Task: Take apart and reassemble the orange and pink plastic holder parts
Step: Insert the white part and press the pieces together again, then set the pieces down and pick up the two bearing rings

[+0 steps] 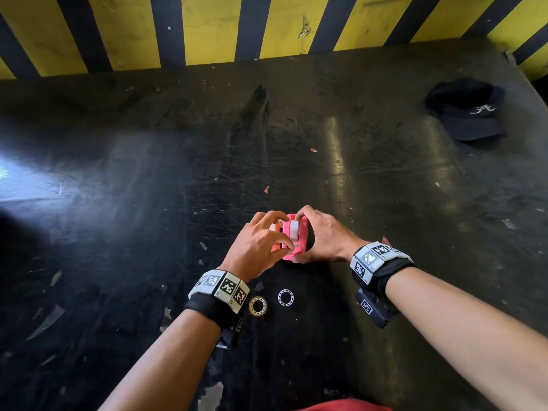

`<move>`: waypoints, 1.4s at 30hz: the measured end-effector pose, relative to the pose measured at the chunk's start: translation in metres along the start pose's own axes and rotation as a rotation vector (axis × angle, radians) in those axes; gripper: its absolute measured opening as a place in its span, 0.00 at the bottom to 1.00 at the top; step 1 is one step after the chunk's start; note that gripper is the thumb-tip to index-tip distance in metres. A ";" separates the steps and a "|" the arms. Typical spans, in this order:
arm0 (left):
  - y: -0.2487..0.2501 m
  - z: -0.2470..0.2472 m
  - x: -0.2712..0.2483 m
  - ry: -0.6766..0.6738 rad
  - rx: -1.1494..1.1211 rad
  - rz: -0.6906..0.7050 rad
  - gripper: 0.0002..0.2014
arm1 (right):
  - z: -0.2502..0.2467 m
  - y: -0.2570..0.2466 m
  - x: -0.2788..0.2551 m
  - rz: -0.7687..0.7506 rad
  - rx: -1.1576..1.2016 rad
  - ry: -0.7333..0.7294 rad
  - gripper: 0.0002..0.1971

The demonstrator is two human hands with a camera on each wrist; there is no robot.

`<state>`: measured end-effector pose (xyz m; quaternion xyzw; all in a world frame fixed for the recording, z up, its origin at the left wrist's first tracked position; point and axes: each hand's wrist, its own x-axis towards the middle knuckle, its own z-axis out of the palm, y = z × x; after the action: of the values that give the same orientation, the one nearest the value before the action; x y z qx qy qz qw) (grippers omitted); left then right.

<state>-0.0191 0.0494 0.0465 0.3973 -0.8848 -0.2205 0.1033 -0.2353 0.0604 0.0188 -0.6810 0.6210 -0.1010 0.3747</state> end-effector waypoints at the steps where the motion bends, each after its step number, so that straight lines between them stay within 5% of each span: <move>1: 0.001 0.001 0.000 0.016 0.012 0.012 0.04 | 0.000 0.001 0.000 0.002 0.002 0.011 0.45; 5: 0.002 0.006 0.000 -0.022 0.068 0.052 0.11 | -0.002 0.006 -0.001 -0.003 0.029 0.045 0.45; 8: -0.002 0.008 -0.003 0.089 -0.037 -0.020 0.17 | -0.006 0.009 0.000 -0.018 0.030 0.041 0.47; 14: -0.026 0.006 -0.011 0.173 -0.075 -0.123 0.15 | -0.005 0.020 0.013 -0.021 -0.057 0.032 0.64; 24: -0.055 0.012 -0.033 -0.308 -0.230 -0.427 0.11 | 0.028 0.036 0.027 0.087 -0.118 0.022 0.61; 32: -0.054 0.026 -0.048 -0.443 -0.264 -0.472 0.20 | 0.031 0.026 0.017 0.116 -0.212 -0.004 0.70; 34: -0.051 0.026 -0.052 -0.459 -0.253 -0.461 0.24 | 0.031 0.012 0.008 0.030 -0.296 0.114 0.65; 38: -0.045 0.028 -0.063 -0.541 -0.188 -0.457 0.32 | 0.044 -0.015 -0.012 -0.346 -0.395 0.242 0.31; 40: -0.043 0.032 -0.072 -0.564 -0.142 -0.440 0.33 | 0.056 -0.023 -0.021 -0.434 -0.399 0.090 0.20; 42: -0.040 0.037 -0.082 -0.549 -0.095 -0.415 0.33 | 0.067 -0.030 -0.028 -0.374 -0.429 -0.151 0.22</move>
<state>0.0479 0.0985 -0.0055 0.4892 -0.7688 -0.3765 -0.1673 -0.1781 0.1105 0.0000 -0.8528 0.4624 0.0161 0.2422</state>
